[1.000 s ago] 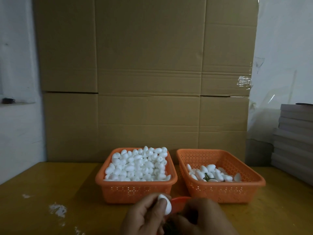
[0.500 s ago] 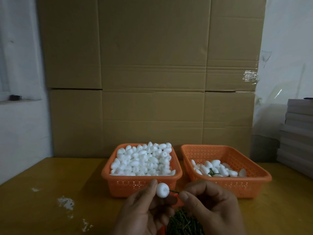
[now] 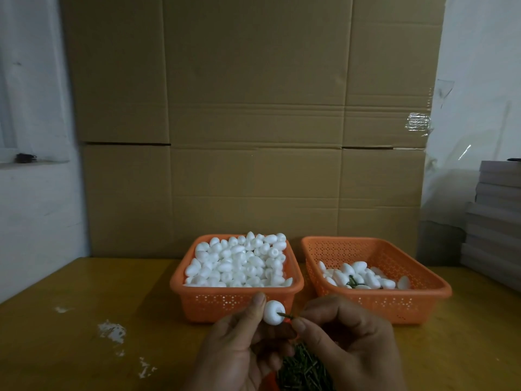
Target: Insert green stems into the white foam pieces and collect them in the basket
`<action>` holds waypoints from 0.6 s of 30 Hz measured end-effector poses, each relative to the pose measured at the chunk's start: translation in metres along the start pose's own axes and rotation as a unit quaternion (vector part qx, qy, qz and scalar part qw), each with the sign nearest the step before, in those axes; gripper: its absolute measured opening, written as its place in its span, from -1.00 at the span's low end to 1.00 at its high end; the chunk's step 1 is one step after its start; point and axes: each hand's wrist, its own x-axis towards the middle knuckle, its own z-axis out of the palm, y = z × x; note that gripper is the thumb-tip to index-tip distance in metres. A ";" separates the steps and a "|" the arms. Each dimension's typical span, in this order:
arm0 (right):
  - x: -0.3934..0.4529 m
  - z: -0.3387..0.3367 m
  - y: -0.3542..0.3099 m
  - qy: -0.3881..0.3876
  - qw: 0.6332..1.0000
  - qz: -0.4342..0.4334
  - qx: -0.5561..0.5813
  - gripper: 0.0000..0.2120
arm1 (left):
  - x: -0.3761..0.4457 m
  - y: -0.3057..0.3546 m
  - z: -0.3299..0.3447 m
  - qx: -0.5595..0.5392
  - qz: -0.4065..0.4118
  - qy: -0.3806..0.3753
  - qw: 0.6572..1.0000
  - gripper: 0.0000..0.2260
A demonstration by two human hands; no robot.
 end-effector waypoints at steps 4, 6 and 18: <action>0.001 -0.002 0.002 0.005 0.996 -0.033 -0.087 -0.95 | 0.002 -0.003 -0.002 0.008 0.019 -0.011 1.000 -0.82; 0.000 -0.001 -0.001 -0.003 0.992 -0.058 -0.113 -0.96 | 0.002 -0.005 -0.002 0.013 0.022 -0.004 1.000 -0.78; 0.001 0.000 -0.006 0.003 0.983 -0.069 -0.169 -0.90 | 0.005 -0.006 -0.005 0.039 0.057 -0.018 0.997 -0.66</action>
